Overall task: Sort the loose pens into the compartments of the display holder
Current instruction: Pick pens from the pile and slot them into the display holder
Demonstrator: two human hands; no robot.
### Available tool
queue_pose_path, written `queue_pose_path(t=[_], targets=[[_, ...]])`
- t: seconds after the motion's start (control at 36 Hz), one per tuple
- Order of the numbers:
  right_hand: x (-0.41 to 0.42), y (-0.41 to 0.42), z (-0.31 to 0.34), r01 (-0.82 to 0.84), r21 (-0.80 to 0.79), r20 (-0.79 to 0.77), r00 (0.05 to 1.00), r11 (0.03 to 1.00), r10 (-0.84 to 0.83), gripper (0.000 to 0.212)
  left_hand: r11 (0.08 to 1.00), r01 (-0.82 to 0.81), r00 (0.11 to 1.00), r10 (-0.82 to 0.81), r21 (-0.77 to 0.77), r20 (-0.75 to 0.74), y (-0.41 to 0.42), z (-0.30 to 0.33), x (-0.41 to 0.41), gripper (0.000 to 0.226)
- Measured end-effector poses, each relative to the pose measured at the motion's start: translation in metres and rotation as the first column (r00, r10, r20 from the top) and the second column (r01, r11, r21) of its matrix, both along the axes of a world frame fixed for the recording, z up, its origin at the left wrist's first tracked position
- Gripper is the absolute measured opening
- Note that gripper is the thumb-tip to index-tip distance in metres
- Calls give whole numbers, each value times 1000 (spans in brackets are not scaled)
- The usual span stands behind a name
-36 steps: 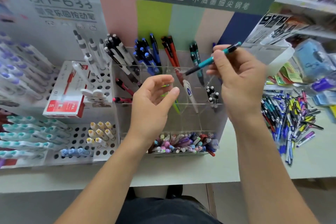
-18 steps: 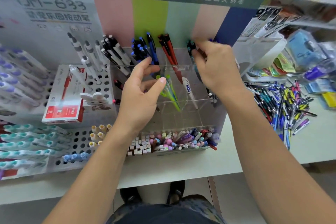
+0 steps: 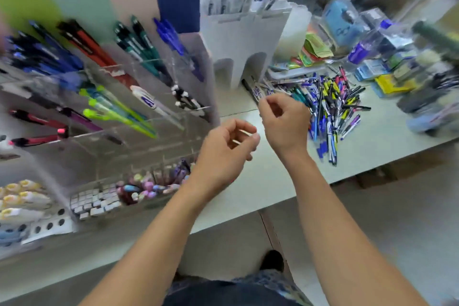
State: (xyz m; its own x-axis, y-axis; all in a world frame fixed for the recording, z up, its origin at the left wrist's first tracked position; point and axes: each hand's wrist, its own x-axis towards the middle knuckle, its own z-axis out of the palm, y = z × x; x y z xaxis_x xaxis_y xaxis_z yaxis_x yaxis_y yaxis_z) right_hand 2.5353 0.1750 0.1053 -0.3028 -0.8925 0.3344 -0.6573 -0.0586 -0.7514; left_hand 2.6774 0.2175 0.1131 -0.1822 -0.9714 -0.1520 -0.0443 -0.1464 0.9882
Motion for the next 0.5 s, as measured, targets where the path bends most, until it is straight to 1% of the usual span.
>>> queue_pose_path(t=[0.03, 0.08, 0.17, 0.25, 0.31, 0.39, 0.44, 0.5], targets=[[-27, 3, -16, 16, 110, 2, 1000, 994, -16, 16, 998, 44, 998, -46, 44, 48, 0, -11, -22, 7], [-77, 11, -40, 18, 271, -14, 1000, 962, -15, 12, 992, 41, 988, -57, 116, 140, 1, -36, -62, 6], [-142, 21, -58, -32, 386, -16, 999, 922, 42, 15, 979, -42, 969, -9, 201, 245, -2, -66, -115, 14], [-189, 19, -65, -88, 454, -27, 993, 887, 112, 23, 964, -127, 949, 50, 232, 311, -14, -79, -154, 26], [-211, 9, -63, -120, 477, -54, 985, 871, 166, 27, 961, -187, 923, 102, 203, 370, -28, -78, -171, 35], [-228, -17, -53, -168, 487, -95, 966, 857, 242, 32, 955, -265, 877, 183, 130, 443, -55, -75, -183, 43], [-235, -43, -47, -195, 479, -127, 949, 856, 287, 37, 941, -318, 850, 229, 115, 474, -80, -78, -185, 49], [-239, -71, -48, -223, 494, -188, 916, 840, 354, 44, 934, -338, 817, 232, 114, 528, -111, -88, -188, 58]])
